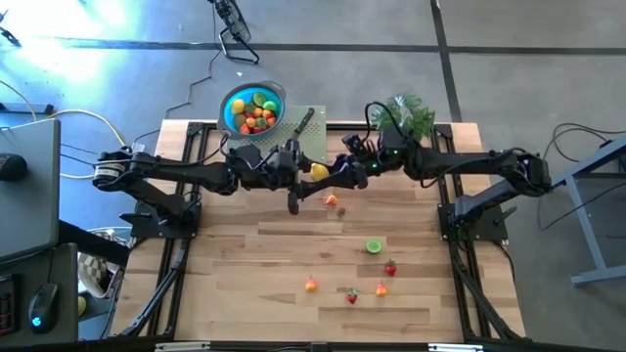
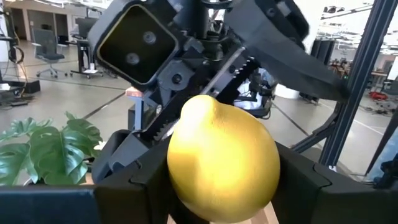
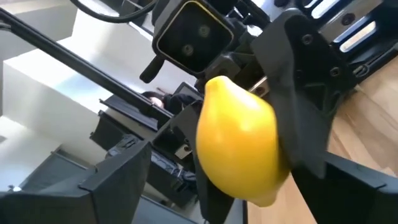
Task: Pick & Place Fruit
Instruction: Put the lemon into the strainer bowl on the shelf
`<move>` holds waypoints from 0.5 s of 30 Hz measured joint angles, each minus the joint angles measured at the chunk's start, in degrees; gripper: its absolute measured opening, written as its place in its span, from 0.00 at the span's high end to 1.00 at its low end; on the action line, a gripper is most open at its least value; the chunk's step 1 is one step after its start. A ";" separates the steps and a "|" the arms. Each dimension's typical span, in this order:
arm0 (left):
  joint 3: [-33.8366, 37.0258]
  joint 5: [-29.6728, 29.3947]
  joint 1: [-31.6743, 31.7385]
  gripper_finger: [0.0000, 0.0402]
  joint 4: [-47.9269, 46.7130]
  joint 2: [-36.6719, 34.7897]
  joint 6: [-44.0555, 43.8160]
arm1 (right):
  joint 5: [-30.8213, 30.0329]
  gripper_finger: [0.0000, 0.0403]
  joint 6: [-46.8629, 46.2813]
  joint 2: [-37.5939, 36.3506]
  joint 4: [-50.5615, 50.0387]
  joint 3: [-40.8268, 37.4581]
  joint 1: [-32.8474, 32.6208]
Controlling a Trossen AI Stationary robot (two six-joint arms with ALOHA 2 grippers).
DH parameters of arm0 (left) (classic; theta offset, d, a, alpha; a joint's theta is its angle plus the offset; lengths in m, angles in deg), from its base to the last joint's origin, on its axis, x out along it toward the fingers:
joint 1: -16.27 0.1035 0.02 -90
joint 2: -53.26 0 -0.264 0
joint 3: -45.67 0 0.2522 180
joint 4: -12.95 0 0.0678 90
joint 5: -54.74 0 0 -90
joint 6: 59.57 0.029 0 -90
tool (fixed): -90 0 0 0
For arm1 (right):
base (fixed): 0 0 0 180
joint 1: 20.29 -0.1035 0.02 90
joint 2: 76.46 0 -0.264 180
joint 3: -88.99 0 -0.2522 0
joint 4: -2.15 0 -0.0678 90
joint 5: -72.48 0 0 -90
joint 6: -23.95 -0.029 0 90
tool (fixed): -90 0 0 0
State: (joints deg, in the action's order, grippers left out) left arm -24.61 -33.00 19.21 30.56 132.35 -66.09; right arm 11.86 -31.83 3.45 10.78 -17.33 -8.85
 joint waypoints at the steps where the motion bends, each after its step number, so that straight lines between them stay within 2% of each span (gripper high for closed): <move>1: 0.00 0.06 0.00 0.51 0.08 0.00 0.05 | 0.80 0.10 -0.39 0.00 -0.02 0.00 0.37; 15: 0.04 -0.21 0.04 0.51 2.19 -2.09 0.27 | 8.39 0.11 -1.24 -1.88 -0.69 0.00 4.42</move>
State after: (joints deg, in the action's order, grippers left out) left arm -24.56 -33.21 19.26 32.75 130.26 -65.82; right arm 20.25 -33.07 1.58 10.09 -17.33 -4.44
